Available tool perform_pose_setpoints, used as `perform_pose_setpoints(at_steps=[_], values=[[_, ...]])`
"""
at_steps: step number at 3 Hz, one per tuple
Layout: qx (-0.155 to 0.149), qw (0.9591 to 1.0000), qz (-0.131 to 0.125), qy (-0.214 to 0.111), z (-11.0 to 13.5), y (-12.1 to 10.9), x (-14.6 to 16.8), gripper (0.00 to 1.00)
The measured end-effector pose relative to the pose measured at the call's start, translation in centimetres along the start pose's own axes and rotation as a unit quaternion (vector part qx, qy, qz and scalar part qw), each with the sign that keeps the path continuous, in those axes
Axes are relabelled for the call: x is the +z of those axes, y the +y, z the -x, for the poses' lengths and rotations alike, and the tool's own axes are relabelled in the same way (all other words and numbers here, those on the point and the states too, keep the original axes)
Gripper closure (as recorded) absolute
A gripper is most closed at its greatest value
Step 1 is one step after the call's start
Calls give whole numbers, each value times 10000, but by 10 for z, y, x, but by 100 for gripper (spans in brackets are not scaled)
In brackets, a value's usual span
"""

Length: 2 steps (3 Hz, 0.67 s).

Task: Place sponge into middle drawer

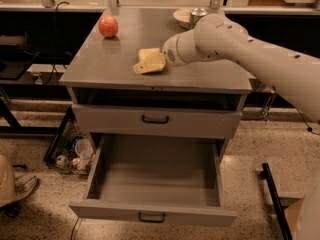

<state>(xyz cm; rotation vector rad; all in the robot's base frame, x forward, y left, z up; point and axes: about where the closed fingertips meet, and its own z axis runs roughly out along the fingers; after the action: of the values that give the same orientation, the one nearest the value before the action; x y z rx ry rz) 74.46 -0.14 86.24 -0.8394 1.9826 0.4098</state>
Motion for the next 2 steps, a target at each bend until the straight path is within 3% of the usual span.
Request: perform_pose_setpoints(at_steps=[2], values=[[170, 9996, 181, 104, -10, 13, 35, 40]])
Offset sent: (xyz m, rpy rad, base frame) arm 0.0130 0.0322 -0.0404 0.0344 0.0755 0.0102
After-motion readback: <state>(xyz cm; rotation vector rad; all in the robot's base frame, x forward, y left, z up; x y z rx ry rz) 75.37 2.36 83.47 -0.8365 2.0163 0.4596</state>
